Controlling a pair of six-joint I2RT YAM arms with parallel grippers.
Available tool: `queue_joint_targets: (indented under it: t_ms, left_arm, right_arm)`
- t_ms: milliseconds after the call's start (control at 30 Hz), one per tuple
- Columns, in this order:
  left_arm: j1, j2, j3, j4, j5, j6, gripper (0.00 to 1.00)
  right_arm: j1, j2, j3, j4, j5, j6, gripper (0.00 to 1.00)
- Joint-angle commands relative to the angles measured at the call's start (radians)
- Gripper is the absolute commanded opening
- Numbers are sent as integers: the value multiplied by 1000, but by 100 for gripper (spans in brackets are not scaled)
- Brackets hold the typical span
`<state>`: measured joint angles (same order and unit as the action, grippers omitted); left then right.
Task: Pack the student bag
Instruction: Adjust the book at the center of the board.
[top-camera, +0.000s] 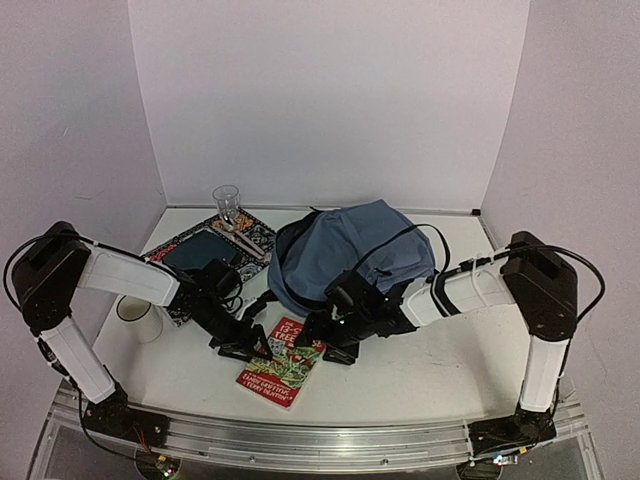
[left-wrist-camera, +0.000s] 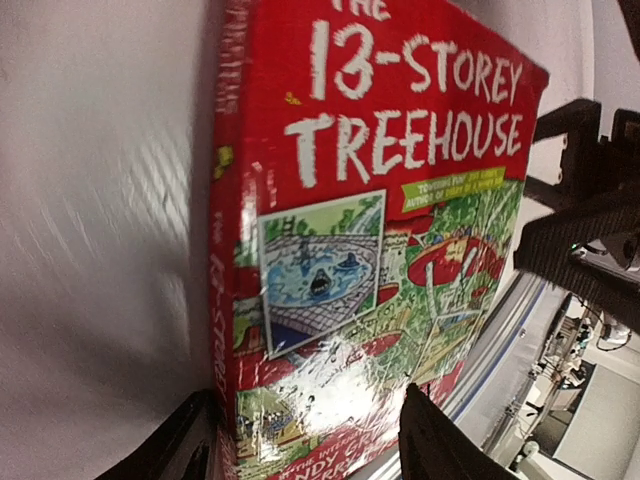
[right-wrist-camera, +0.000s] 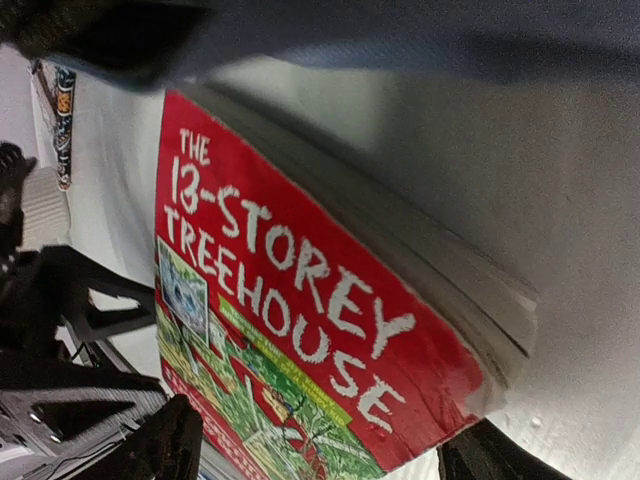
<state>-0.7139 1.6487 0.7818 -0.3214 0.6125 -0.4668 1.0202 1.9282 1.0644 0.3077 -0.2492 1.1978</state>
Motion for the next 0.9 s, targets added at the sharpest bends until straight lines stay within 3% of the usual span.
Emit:
queue_joint_targets:
  t_ms: [0,367,700,867]
  left_arm:
    - [-12,-84,-42,95,89,-89,62]
    - [-7,-141,-70,84,-108,-213,63]
    - [-8,-28,-51,87,-90,-204,62]
    - [-9,-43,-43,121,-21,-209,60]
  right_arm:
    - [-2,55,96,28,-13,-55,79]
    - [-5,39,46,-84,-15,-44,77]
    - [-3,107,57,30,-56,-21,71]
    - [-4,112,65,116,-83,-27,62]
